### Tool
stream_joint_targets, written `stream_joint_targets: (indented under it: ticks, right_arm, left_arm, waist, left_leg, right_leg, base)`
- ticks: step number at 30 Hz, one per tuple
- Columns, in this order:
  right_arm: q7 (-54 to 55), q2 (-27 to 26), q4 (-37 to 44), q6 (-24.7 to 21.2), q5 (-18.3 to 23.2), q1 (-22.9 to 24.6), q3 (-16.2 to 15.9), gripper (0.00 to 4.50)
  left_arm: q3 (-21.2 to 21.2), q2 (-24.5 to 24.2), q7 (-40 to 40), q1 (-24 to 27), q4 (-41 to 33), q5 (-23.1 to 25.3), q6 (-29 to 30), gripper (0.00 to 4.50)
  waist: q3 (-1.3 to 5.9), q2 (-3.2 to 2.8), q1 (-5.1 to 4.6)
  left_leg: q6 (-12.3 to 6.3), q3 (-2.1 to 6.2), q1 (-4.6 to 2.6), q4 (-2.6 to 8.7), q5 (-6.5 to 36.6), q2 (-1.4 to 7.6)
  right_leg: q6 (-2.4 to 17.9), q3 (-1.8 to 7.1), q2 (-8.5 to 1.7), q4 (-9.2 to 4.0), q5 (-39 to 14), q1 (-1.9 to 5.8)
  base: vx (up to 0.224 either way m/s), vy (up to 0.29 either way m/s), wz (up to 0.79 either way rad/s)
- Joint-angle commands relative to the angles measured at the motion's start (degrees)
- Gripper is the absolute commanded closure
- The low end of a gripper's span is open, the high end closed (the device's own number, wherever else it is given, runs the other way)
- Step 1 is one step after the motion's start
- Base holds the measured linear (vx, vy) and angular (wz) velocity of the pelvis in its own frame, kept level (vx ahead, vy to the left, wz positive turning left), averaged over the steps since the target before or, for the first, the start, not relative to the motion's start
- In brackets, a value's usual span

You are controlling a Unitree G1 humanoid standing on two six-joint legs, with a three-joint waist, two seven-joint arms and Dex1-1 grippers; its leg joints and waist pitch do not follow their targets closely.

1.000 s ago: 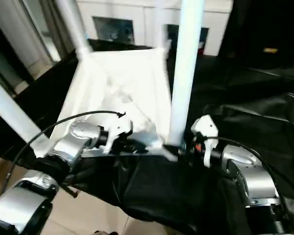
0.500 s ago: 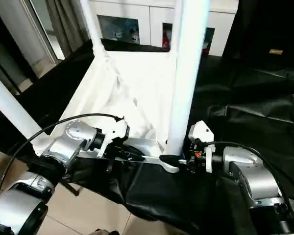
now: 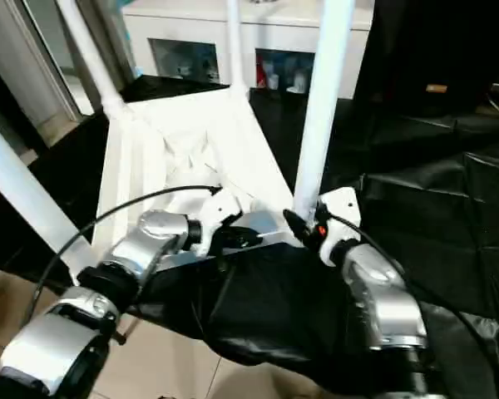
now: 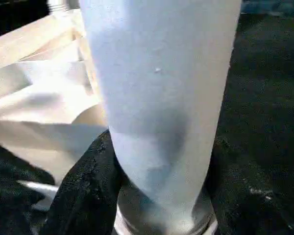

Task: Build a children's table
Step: Rotate leg to tighten

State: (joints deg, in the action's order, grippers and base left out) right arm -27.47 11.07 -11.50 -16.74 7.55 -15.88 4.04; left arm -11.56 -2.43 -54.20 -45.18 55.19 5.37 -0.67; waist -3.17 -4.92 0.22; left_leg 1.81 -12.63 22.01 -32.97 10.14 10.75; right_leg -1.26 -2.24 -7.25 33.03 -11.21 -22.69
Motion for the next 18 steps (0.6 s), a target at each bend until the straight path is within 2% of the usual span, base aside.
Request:
stream_joint_targets:
  ticks: [1, 3, 6, 8, 9, 11, 13, 14, 15, 18]
  right_arm:
    - [-4.65, -6.49, -3.13, -3.79, 2.71, 1.79, -8.51, 1.88]
    - [-5.08, -6.72, -2.88, -3.60, 2.69, 1.71, -8.99, 1.72]
    - [-9.35, -3.29, 0.08, -3.82, 3.07, 2.87, -10.11, 1.39]
    - [-11.20, -1.95, 0.92, -3.77, 3.50, 3.28, -10.32, 1.30]
    - [-17.06, 2.82, 3.61, -4.06, 4.95, 4.54, -10.39, 1.30]
    - [-21.33, 6.51, 5.41, -4.48, 5.88, 5.37, -10.04, 1.30]
    - [-23.80, 8.84, 6.25, -4.73, 6.28, 5.78, -9.59, 1.30]
    - [-27.62, 12.65, 7.26, -4.92, 6.86, 6.30, -8.80, 1.30]
    - [-28.42, 13.53, 7.36, -4.85, 6.92, 6.39, -8.61, 1.30]
    - [-33.77, 20.27, 7.10, -3.72, 6.99, 6.84, -6.41, 1.30]
  left_arm:
    - [1.60, 5.86, 2.56, -1.60, -1.63, -3.83, -1.46, 4.50]
    - [1.32, 5.99, 2.19, -1.35, -1.87, -3.92, -1.50, 4.50]
    - [0.42, 5.10, -0.18, -0.52, -2.34, -3.56, -2.08, 4.50]
    - [0.32, 4.85, -0.78, -0.39, -2.47, -3.53, -2.26, 4.50]
    - [-0.11, 4.11, -3.13, -0.01, -3.06, -3.64, -2.60, 4.50]
    - [-0.45, 3.41, -4.96, 0.24, -3.52, -3.57, -2.87, 4.50]
    - [-0.56, 3.00, -5.87, 0.31, -3.68, -3.48, -2.99, 4.50]
    - [-0.72, 2.38, -7.17, 0.33, -3.79, -3.38, -3.20, 4.50]
    - [-0.77, 2.25, -7.44, 0.33, -3.80, -3.33, -3.28, 4.50]
    - [-1.10, 1.34, -9.07, 0.28, -3.65, -2.94, -4.00, 4.50]
  waist:
    - [2.40, 1.34, -0.05]
    - [2.42, 1.19, -0.12]
    - [2.43, 1.19, -0.06]
    - [2.51, 1.22, -0.04]
    - [2.69, 1.14, 0.19]
    - [2.79, 1.17, 0.70]
    - [2.89, 1.23, 1.00]
    - [3.06, 1.13, 1.16]
    - [3.25, 1.24, 1.60]
    - [3.39, 1.06, 2.27]
  left_leg:
    - [-1.32, 1.80, -1.03, 4.79, 20.58, 1.69]
    - [-1.52, 1.80, -1.03, 4.82, 20.86, 1.74]
    - [-1.83, 1.74, -1.11, 4.81, 20.62, 1.82]
    - [-2.35, 1.72, -0.86, 4.72, 19.70, 1.83]
    - [-3.05, 1.61, -1.04, 4.50, 18.43, 1.90]
    - [-4.55, 1.26, -1.36, 4.15, 16.69, 2.01]
    - [-6.05, 1.20, -0.87, 3.87, 14.07, 1.99]
    - [-6.82, 1.29, -0.56, 3.73, 11.97, 1.98]
    - [-7.68, 1.21, -0.70, 3.44, 10.51, 2.09]
    - [-9.16, 1.14, -0.69, 3.08, 8.82, 2.18]
  right_leg:
    - [9.28, 0.67, -0.96, -5.27, -22.70, 1.28]
    - [9.42, 0.77, -0.95, -5.22, -21.94, 1.19]
    - [9.62, 0.88, -0.91, -5.15, -20.47, 1.14]
    - [9.99, 0.87, -0.95, -4.97, -18.64, 1.49]
    - [10.43, 0.95, -0.96, -4.88, -16.53, 1.55]
    - [11.67, 1.10, -0.93, -4.69, -13.05, 1.51]
    - [12.69, 1.01, -1.05, -4.30, -10.24, 1.86]
    - [12.85, 0.80, -1.12, -4.00, -8.63, 2.20]
    - [13.38, 0.75, -1.05, -3.72, -6.62, 2.28]
    - [14.54, 0.64, -1.09, -3.36, -3.77, 2.34]
  base:
    - [0.000, 0.000, 0.00]
    - [0.000, 0.000, 0.00]
    - [0.000, 0.000, 0.00]
    - [0.000, 0.000, 0.00]
    - [0.000, 0.000, 0.00]
    - [0.000, 0.000, 0.00]
    - [0.000, 0.000, 0.00]
    - [0.000, 0.000, 0.00]
    - [0.000, 0.000, 0.00]
    - [0.000, 0.000, 0.00]
